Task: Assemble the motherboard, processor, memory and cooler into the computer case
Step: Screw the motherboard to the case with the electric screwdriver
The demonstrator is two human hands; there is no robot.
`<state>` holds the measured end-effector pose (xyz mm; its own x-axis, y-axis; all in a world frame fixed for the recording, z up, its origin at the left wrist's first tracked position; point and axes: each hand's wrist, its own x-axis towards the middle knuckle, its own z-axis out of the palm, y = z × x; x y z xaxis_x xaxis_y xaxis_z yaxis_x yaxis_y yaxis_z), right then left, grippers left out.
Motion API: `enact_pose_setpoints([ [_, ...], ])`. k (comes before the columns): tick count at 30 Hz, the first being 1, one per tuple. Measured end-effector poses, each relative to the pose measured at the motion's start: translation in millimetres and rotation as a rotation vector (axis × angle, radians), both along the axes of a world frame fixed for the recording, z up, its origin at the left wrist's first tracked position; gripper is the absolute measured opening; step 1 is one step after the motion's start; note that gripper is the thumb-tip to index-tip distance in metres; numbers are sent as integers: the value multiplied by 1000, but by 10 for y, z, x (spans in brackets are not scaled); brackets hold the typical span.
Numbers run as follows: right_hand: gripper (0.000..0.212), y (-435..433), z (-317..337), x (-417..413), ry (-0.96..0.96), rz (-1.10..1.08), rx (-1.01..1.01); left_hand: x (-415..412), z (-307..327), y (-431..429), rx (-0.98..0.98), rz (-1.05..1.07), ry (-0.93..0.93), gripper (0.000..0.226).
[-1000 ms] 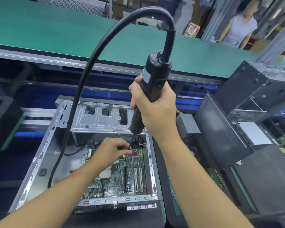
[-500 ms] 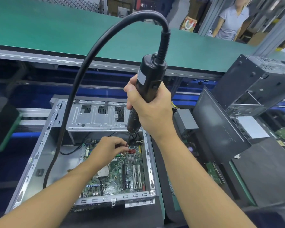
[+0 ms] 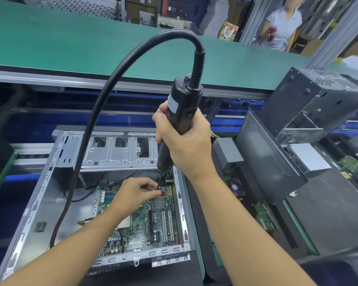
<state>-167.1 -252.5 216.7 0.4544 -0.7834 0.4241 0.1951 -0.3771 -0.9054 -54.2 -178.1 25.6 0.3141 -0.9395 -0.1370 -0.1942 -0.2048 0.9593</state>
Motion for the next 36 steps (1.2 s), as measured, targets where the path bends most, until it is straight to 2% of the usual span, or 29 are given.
enact_pose_setpoints([
  [4, 22, -1, 5, -29, 10, 4, 2, 16, -39, -17, 40, -16, 27, 16],
  [9, 24, 8, 5, -66, 7, 10, 20, -7, -4, 2, 3, -41, 28, 12],
  [12, 22, 12, 15, -86, 9, 9, 16, -25, 23, -5, -38, -37, -198, 10],
  [14, 23, 9, 25, -95, 12, 6, 12, -45, 45, -26, -66, -49, -348, 18],
  [16, 24, -4, 20, -111, 31, 20, 20, -45, 44, -68, -65, -102, -453, 27],
  [18, 22, -26, -7, -129, 53, 44, 24, -39, 29, -123, -41, -193, -558, 27],
  [22, 23, -99, -135, -147, 99, 97, 30, -38, -28, -239, -36, -299, -674, 17],
  [27, 17, -212, -430, -105, 229, 155, 27, -51, -157, -456, 20, -279, -739, 13],
  [31, 14, -265, -649, -104, 296, 139, 85, -182, -357, -560, 105, -291, -1101, 20],
  [36, 15, -308, -834, -162, 327, 133, 138, -284, -508, -630, 244, -268, -1230, 23],
])
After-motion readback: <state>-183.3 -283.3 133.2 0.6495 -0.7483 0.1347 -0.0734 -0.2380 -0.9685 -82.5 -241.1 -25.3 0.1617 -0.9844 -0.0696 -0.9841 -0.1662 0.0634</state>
